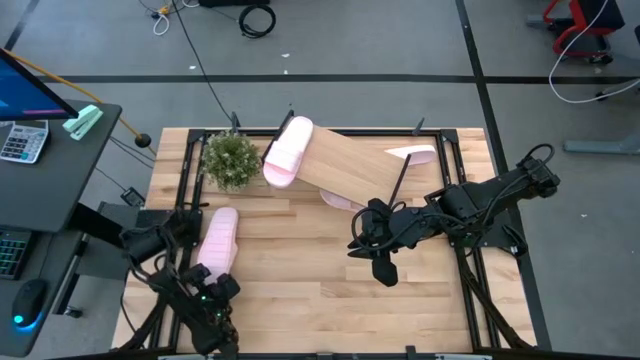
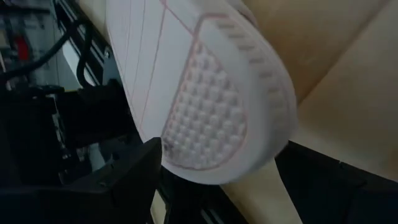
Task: Pick and place slides into the shelf
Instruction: Put the pink slide on the shelf
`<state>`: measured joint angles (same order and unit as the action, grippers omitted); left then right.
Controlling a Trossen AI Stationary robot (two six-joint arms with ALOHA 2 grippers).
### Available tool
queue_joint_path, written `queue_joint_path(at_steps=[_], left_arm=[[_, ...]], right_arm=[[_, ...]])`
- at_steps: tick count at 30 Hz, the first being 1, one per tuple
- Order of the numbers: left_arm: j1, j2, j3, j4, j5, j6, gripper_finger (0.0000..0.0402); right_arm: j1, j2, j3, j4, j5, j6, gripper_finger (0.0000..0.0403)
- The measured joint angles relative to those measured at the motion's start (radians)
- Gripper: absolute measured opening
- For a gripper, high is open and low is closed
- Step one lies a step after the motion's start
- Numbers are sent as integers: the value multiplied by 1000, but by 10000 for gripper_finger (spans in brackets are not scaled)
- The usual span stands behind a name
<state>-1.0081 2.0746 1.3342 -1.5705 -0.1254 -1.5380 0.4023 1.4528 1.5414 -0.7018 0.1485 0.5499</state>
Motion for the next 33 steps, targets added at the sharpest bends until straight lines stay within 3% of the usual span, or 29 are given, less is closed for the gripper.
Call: queue_joint_path(at_steps=[12,17,24,33], left_arm=[[-111,1,0,-1,-47,-3,237],[-121,1,0,-1,-47,-4,160],[-113,1,0,0,-85,-92,17],[-99,-7,25,-3,-113,-240,6]], right_arm=[[0,0,0,0,0,0,84],[0,0,0,0,0,0,82],[-1,0,0,0,0,8,81],[-1,0,0,0,0,26,77]])
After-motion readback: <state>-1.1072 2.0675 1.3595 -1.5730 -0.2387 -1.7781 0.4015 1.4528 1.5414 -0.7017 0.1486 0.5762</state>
